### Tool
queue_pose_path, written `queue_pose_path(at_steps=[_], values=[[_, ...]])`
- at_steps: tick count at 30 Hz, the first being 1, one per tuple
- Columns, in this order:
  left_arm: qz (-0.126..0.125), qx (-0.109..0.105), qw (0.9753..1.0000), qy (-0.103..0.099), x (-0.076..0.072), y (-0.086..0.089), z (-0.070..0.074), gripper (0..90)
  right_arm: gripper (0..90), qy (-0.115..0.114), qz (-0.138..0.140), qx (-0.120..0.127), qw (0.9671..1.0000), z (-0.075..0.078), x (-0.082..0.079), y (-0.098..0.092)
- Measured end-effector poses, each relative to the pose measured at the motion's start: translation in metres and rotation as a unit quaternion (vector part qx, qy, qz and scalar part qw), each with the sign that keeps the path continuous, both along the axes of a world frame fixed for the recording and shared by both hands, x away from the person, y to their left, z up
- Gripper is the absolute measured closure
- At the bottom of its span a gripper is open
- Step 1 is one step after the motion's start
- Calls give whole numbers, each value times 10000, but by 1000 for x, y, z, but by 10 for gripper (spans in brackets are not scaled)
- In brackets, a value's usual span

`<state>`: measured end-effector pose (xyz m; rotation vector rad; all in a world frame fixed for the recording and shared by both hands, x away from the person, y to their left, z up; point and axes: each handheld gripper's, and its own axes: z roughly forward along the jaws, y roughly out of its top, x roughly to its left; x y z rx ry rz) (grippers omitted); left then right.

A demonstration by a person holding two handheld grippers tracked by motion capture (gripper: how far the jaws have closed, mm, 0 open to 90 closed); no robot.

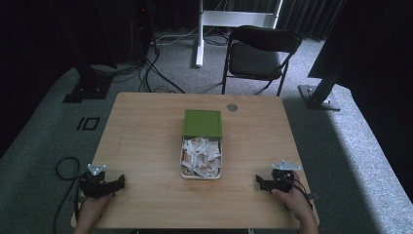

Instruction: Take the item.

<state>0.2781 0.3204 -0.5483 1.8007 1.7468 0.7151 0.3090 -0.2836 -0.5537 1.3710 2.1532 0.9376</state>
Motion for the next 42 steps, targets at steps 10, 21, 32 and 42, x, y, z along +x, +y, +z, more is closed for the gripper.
queue_pose_path(at_steps=[10, 21, 32, 42], values=[[1, 0, 10000, 4, 0, 0, 0, 16, 116, 8, -67, 6, 10000, 0, -1, 1], [5, -5, 10000, 1, 0, 0, 0, 16, 120, -35, -210, 251, 9995, 12, 0, 0], [5, -6, 10000, 0, 0, 0, 0, 16, 120, -127, -48, 304, 9994, 30, 2, 6], [2, -6, 10000, 7, 0, 0, 0, 16, 120, -267, 104, 373, 9989, 48, 7, 18]])
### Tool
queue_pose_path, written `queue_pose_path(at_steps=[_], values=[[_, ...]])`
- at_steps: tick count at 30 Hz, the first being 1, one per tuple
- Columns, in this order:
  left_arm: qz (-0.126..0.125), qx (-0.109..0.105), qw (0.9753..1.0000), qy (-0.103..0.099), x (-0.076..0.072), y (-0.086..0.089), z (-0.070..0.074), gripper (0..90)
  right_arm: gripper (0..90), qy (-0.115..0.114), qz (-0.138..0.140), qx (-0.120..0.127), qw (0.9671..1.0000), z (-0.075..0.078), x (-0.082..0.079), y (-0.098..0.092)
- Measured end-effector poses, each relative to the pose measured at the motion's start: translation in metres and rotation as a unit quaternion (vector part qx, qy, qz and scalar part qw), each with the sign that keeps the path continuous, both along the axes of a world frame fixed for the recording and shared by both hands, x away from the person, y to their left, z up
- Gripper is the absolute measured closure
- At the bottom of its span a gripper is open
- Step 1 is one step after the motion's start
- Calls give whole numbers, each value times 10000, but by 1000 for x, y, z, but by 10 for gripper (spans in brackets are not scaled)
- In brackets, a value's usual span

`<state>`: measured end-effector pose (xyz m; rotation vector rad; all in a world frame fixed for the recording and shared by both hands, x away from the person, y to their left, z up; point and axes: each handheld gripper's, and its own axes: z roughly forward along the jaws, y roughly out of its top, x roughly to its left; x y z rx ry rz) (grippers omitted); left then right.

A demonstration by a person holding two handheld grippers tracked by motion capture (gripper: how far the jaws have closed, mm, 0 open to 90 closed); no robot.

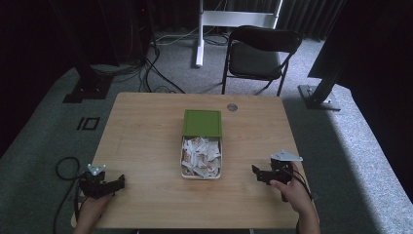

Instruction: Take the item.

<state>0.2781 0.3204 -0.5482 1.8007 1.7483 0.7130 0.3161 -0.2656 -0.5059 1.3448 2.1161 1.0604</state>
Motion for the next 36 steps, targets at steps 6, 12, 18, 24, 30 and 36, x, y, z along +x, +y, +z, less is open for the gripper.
queue_pose_path(at_steps=[6, 12, 18, 24, 30, 36], values=[[0, 0, 10000, 0, 0, 0, 0, 16, 120, -70, 103, 41, 9999, 7, 2, 8], [1, -1, 10000, -1, 0, 0, 0, 16, 120, -152, 114, 126, 9997, 15, 6, 14], [0, -1, 10000, 0, 0, 0, 0, 16, 121, -193, 237, 156, 9994, 21, 9, 21], [0, -1, 10000, 1, 0, 0, 0, 16, 121, -304, 427, 150, 9985, 30, 12, 33], [0, -1, 10000, -1, 0, 0, 0, 16, 136, -407, 577, 193, 9973, 38, 13, 43], [0, 0, 10000, 0, 0, 0, 0, 16, 136, -508, 754, 193, 9957, 44, 12, 53]])
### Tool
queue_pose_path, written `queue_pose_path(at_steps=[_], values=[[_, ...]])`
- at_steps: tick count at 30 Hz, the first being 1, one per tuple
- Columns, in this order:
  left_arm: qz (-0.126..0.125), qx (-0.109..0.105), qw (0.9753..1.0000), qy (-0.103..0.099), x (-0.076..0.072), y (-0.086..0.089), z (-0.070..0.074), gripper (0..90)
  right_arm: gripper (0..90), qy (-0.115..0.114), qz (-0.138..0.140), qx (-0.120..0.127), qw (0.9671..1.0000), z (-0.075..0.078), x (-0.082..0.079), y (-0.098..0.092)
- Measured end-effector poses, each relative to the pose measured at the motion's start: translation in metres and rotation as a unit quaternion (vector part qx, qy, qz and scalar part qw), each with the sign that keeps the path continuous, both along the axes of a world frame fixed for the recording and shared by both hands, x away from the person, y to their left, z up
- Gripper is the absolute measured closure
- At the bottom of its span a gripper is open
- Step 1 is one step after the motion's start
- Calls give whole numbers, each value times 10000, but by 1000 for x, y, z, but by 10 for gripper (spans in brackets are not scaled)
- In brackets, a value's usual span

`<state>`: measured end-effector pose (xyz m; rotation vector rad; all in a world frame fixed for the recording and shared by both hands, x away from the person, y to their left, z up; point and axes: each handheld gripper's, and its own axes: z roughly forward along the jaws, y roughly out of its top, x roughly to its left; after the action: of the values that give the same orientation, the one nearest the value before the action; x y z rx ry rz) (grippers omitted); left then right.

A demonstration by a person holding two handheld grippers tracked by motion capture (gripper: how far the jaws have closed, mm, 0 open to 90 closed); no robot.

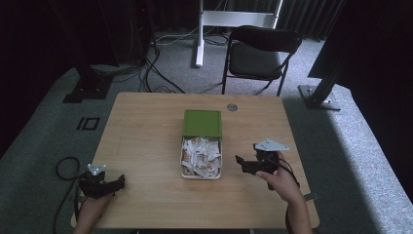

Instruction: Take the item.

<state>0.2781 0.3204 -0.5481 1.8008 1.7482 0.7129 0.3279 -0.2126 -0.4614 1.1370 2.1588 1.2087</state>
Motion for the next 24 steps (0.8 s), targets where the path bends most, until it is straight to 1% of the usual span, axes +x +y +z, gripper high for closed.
queue_pose_path(at_steps=[6, 9, 17, 24], values=[[1, -1, 10000, -1, 0, 0, 0, 16, 137, -69, 188, 64, 9998, 6, -2, 12], [0, -1, 10000, 1, 0, 0, 0, 16, 137, -92, 287, 145, 9994, 10, -2, 18], [1, -1, 10000, -4, 0, 0, 0, 16, 138, -177, 469, 145, 9986, 16, -2, 34], [0, 0, 10000, 0, 0, 0, 0, 16, 142, -213, 736, 139, 9970, 18, -5, 52]])
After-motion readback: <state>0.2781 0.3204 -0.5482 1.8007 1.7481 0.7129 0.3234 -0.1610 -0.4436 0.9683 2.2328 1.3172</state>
